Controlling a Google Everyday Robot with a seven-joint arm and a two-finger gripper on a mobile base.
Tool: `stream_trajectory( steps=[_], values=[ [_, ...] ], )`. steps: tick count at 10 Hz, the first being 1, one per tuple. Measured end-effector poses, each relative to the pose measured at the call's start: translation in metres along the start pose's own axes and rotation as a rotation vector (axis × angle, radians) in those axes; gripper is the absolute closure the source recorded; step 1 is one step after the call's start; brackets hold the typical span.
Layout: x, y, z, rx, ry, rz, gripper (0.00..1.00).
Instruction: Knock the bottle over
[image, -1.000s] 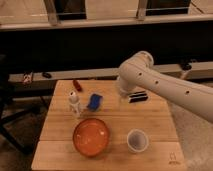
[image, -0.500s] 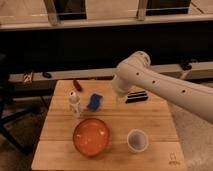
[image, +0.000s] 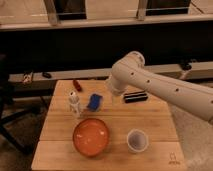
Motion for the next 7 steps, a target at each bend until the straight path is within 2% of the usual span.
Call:
stream_trajectory(
  steps=[2,5,7],
  values=[
    [-0.015,-0.007,0.008,0.005,-0.018,-0.028,0.20],
    [-0.018,-0.009,0.013,0.013,-0.034,-0.047,0.20],
    [-0.031,-0.014,0.020,0.016,-0.049,-0.072,0.20]
  ],
)
